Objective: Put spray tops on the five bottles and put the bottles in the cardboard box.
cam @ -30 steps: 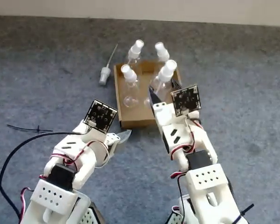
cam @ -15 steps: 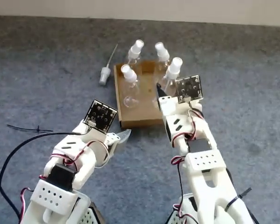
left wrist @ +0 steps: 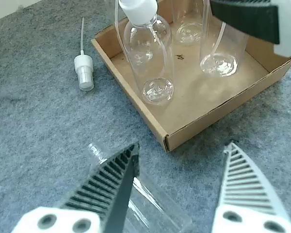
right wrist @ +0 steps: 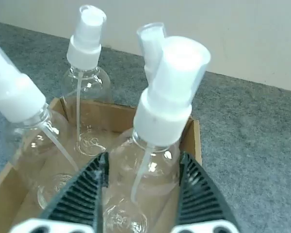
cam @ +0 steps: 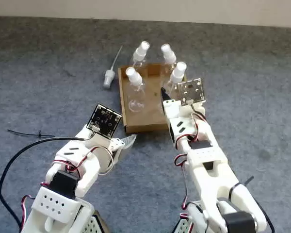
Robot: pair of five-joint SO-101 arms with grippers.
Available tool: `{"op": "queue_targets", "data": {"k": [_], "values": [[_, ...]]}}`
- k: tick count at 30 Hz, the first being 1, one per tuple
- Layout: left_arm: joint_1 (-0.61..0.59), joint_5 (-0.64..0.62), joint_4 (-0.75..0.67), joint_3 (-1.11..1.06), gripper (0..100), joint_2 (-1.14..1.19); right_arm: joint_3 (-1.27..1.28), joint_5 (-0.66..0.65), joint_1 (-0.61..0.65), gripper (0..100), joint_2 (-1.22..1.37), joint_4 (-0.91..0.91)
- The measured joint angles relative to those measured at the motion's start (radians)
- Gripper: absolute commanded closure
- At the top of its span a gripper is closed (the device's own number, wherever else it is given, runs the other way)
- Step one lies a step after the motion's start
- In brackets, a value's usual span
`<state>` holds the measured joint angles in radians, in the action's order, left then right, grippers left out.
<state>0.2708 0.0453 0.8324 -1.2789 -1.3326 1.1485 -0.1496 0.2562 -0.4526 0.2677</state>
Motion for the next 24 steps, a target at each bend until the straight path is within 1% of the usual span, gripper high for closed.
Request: {"op": "queue_targets", "data": {"k": [18,24], "values": [[0.0,0.0,0.0,0.0,75,0.0,0.0,0.0,0.0,99.4,0.204,0.244],[0.0,0.0,0.0,0.0,75,0.0,-0.002,0.0,0.0,99.2,0.218,0.259]]}}
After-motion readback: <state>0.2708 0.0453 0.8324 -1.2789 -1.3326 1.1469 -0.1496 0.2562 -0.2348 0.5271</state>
